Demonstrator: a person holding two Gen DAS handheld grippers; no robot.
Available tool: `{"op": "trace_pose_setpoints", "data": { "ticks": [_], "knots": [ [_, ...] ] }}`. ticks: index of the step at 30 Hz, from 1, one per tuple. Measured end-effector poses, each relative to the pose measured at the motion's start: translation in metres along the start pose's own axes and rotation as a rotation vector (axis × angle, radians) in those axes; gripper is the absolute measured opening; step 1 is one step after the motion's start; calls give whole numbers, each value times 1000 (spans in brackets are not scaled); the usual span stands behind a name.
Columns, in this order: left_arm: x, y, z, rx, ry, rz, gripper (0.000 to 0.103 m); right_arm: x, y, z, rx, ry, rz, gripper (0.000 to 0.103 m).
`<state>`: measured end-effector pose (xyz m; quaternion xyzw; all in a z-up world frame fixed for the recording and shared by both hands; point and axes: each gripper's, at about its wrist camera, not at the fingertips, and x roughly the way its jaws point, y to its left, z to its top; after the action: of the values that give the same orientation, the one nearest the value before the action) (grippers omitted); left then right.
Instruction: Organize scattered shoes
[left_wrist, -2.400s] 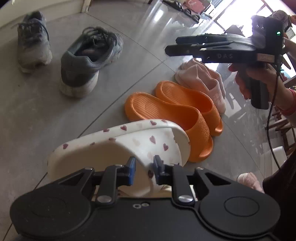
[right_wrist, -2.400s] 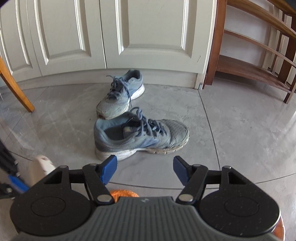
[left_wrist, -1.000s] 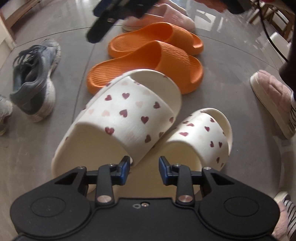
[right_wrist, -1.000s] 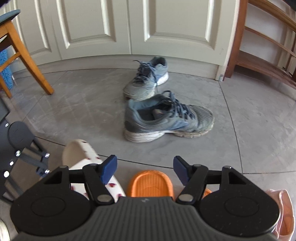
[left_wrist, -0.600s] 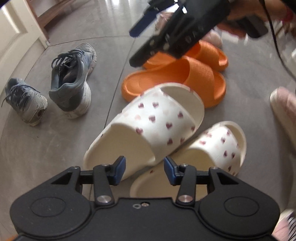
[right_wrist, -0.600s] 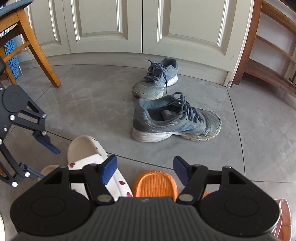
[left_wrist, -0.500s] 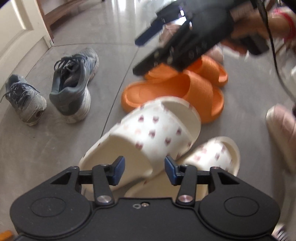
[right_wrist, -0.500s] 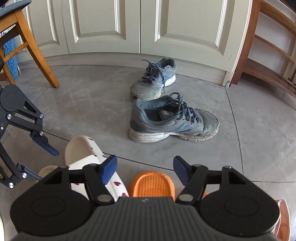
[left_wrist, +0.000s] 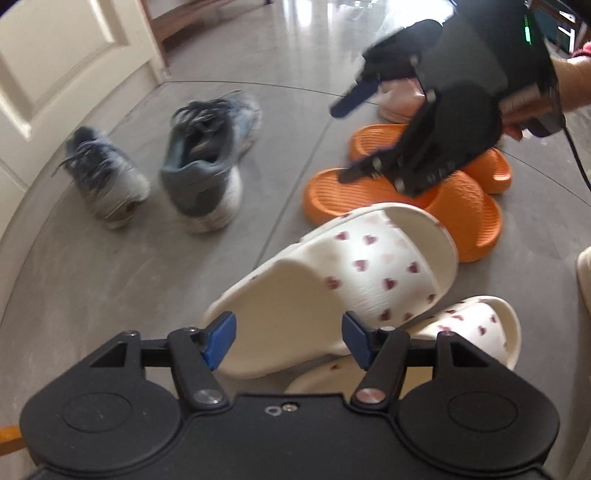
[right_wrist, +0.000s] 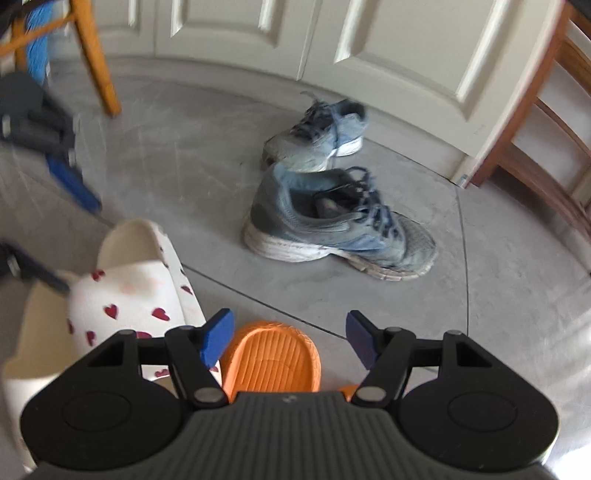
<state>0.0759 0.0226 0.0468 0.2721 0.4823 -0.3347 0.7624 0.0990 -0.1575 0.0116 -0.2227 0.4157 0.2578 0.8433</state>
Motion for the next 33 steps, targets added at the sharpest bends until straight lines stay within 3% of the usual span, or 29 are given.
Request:
{"op": "trace_pose_setpoints", "data": {
  "ticks": [6,9,10,15,21,27,33],
  "knots": [
    [0,2,-9,-3,-8,-7,64,9,31,-8,-106,82,-7,66],
    [-3,10,-13,-18,-18,-16,64,14,49,-17,-97,195,85,49],
    [-4,14,-14,-28,-26,-24,64,11,58,-21,-95,201,118,51],
    [-10,31,-16,-101,-67,1,67,-8,66,-22,-104,167,172,49],
    [-3,41,-12,-178,-91,62,68,-16,33,-9,32,99,184,50],
    [-3,55,16,-262,-234,98,71,-14,20,15,51,28,131,53],
    [14,62,49,-348,-330,51,70,-16,-23,25,134,34,37,53]
  ]
}}
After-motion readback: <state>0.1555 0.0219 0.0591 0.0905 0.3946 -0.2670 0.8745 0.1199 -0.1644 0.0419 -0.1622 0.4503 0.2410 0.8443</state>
